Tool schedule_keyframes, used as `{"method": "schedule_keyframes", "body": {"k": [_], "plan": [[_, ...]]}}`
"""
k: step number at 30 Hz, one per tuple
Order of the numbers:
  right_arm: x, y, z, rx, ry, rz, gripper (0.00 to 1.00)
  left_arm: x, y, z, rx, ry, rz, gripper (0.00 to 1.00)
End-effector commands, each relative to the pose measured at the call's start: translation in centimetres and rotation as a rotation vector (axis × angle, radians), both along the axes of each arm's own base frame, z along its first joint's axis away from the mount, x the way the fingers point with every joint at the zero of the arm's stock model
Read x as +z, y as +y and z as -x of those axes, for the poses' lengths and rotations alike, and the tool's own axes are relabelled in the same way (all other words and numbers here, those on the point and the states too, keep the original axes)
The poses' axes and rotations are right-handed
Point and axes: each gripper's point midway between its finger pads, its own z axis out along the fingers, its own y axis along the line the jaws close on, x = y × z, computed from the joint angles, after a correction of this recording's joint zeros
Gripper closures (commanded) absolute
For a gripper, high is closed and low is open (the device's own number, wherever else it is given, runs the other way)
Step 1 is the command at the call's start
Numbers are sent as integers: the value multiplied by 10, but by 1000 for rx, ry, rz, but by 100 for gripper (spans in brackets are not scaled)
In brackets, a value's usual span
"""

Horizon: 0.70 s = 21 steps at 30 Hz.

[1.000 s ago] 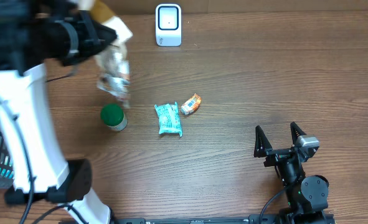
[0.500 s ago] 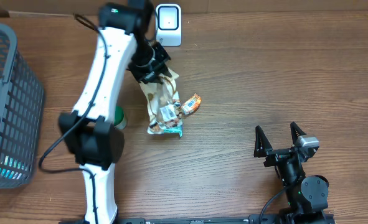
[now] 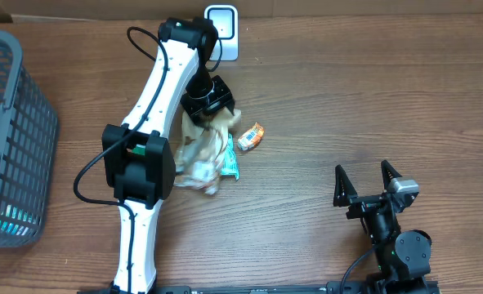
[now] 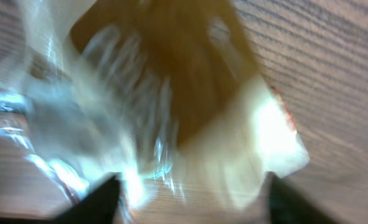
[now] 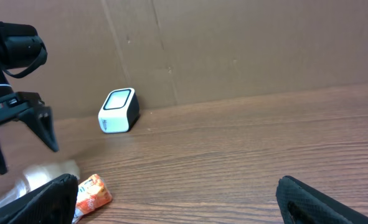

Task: Scan the item barcode
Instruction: 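Lift the PanTree bag out and drop it beside the jar, open left gripper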

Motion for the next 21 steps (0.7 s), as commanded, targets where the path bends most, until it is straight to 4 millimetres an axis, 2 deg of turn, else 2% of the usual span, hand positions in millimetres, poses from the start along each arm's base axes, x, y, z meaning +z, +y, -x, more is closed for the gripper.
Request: {"method": "schedule_keyframes", "body": {"k": [1,5,8,10,13,17,19,21], "plan": [[-3,0,0,0,0,4,0,1,0,7,-122,-7,5,12],[-3,0,0,1,0,4,0,13,1,8,-146,-16,11,16],[-3,0,0,1,0,4,0,38,-2,-2,-177,-105,36,19],[-3,0,0,0,0,4,0,63,-4,-9,-180,-187,53,20],[-3,0,0,1,0,4,0,113,-2,-18,-180,-349,73,19],[-3,0,0,1,0,4,0,186,26,-20,-164,-588,12,18],[-3,0,0,1,0,4,0,219,52,-15,-123,-685,-61,18],[-3,0,0,1,0,4,0,251,87,-4,-58,-776,-149,18]]}}
